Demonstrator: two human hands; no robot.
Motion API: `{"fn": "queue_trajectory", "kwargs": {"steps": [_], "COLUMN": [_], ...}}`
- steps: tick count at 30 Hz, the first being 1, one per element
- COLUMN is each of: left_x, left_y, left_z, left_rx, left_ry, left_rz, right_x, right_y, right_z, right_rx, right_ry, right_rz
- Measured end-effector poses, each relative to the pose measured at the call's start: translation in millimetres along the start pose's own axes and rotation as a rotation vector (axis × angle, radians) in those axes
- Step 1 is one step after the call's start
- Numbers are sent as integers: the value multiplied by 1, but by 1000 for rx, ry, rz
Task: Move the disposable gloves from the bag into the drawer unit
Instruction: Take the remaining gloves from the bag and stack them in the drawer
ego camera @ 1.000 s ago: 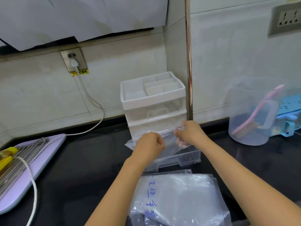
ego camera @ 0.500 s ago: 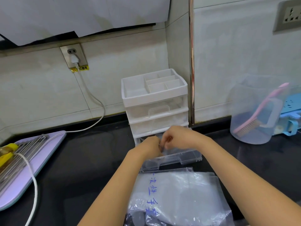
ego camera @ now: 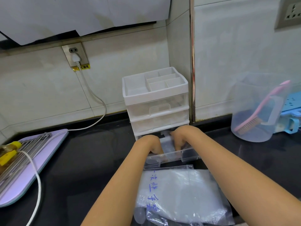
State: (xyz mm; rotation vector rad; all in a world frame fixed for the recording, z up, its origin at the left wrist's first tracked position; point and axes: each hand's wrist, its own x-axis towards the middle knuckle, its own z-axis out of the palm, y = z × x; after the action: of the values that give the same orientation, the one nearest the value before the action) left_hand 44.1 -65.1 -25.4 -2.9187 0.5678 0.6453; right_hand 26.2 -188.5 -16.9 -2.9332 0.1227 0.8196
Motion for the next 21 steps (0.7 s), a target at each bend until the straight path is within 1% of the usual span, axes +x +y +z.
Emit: {"fn": "queue_trajectory", "kwargs": {"steps": [6, 9, 13, 17, 21], "left_x": [-5, -9, -15, -36, -76], "left_y": [1, 1, -2, -4, -1], "left_z": [1, 0, 1, -2, 1], "left_rx": [-48, -70, -109, -321, -543], "left_ry": [4, 15, 77, 208, 460], "left_rz": [-23, -28, -37, -24, 41], "right_x": [2, 0, -23, -60, -95], "right_y": [-1, 4, 15, 30, 43], "right_z": [-4, 2, 2, 0, 12], "right_rx": [9, 109, 275, 413, 492], "right_ry": [16, 99, 267, 395, 533], "right_rz": [-19, -57, -162, -294, -317]}}
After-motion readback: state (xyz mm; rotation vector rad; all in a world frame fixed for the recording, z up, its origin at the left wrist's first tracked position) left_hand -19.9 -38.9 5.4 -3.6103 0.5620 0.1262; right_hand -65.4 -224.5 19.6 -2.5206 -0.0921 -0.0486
